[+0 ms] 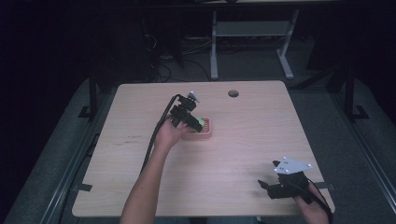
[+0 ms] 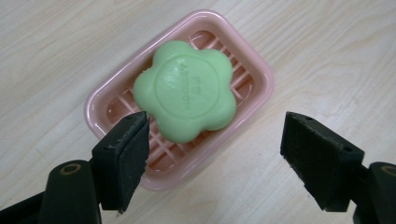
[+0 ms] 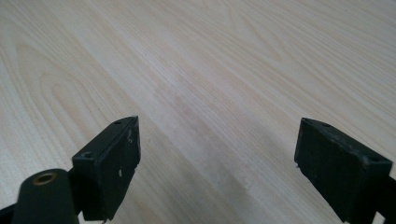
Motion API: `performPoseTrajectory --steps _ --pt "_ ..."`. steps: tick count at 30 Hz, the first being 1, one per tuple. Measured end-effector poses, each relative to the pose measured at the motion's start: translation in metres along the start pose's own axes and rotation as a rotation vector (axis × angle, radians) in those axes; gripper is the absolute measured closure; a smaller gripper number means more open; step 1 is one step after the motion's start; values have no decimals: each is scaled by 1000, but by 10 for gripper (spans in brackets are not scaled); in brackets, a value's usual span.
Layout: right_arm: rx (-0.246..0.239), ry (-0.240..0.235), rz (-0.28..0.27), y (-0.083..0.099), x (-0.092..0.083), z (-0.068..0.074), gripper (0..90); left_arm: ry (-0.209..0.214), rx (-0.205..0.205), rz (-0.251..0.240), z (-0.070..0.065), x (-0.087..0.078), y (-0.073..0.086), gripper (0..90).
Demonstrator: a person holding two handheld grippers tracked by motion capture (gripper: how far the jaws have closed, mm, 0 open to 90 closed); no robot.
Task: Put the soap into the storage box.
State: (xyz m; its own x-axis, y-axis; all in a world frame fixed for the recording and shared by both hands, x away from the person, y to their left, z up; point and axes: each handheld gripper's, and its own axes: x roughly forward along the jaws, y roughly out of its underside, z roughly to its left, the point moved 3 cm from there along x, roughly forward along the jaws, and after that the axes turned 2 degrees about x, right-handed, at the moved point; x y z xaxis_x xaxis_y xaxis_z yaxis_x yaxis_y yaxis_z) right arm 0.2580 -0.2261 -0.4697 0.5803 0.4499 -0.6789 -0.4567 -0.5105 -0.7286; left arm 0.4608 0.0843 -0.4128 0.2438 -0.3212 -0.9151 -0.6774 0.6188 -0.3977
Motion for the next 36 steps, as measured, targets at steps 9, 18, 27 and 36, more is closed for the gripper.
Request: performPoseTrajectory --steps 9,18,27,36 --pt "16 -2 0 0 0 1 138 13 27 -4 -7 -5 9 232" --pt "18 5 1 1 0 -2 138 25 20 -34 -8 -12 20 232" --pt "23 8 3 2 0 -3 138 30 31 -33 -8 -14 33 231" --pt "25 10 8 2 1 -4 138 38 38 -40 -9 -16 47 229"
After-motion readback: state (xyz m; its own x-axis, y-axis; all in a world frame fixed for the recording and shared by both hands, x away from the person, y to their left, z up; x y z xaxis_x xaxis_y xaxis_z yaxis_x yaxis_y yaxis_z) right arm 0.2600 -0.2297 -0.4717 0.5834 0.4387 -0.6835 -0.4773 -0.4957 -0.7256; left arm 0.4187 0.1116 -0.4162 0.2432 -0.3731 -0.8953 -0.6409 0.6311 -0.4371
